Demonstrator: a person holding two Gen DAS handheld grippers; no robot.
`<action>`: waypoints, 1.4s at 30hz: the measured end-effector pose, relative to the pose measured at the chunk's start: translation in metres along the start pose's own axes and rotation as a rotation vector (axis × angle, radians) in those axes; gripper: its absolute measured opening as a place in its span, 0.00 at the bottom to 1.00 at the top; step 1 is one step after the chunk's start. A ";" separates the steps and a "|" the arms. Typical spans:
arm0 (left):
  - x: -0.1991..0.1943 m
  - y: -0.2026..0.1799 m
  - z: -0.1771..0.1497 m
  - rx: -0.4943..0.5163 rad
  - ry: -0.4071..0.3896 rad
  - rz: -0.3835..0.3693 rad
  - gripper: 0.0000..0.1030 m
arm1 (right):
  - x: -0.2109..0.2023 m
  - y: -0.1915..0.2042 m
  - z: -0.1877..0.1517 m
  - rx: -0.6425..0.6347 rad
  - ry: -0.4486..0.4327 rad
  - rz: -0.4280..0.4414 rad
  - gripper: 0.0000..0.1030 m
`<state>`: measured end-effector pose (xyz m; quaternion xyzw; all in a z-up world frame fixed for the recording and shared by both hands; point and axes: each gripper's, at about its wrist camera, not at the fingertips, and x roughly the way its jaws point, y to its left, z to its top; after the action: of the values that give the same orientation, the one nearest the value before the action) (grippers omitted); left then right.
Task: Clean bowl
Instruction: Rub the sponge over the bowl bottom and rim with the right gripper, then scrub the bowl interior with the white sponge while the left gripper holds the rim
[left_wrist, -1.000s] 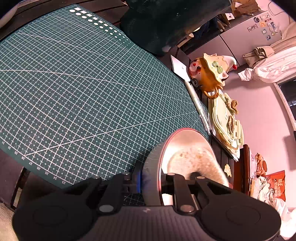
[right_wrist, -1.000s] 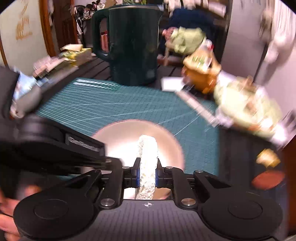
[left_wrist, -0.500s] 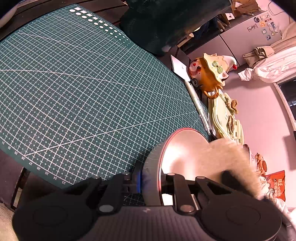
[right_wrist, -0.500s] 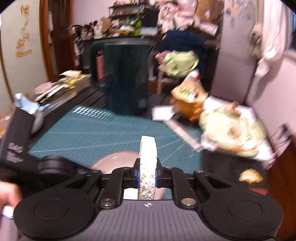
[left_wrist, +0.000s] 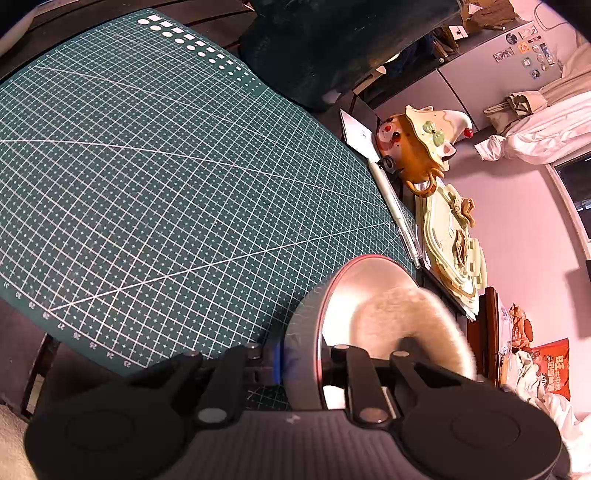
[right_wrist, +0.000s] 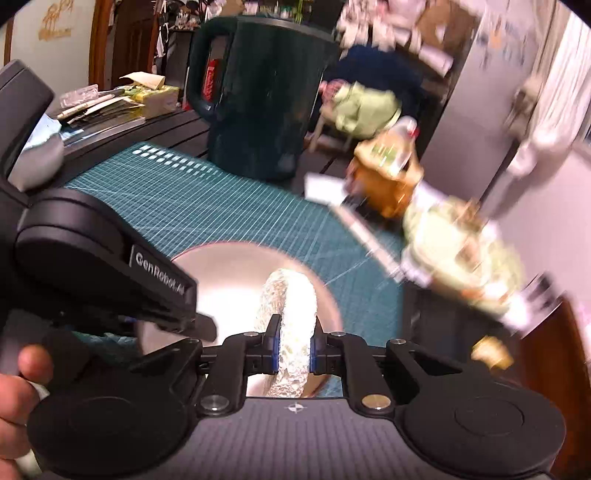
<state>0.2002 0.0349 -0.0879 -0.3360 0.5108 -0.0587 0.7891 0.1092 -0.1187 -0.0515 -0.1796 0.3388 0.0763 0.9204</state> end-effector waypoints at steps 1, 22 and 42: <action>0.000 0.000 0.000 0.000 0.000 0.000 0.16 | -0.005 -0.001 0.001 -0.008 -0.020 -0.018 0.12; -0.001 0.002 -0.002 -0.005 -0.003 0.000 0.16 | 0.016 -0.009 -0.001 0.123 0.089 0.149 0.12; -0.001 0.005 -0.001 -0.011 -0.001 -0.002 0.15 | -0.013 -0.040 0.013 0.241 0.047 0.244 0.12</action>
<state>0.1979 0.0386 -0.0902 -0.3409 0.5104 -0.0567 0.7874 0.1175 -0.1509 -0.0227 -0.0269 0.3862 0.1422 0.9110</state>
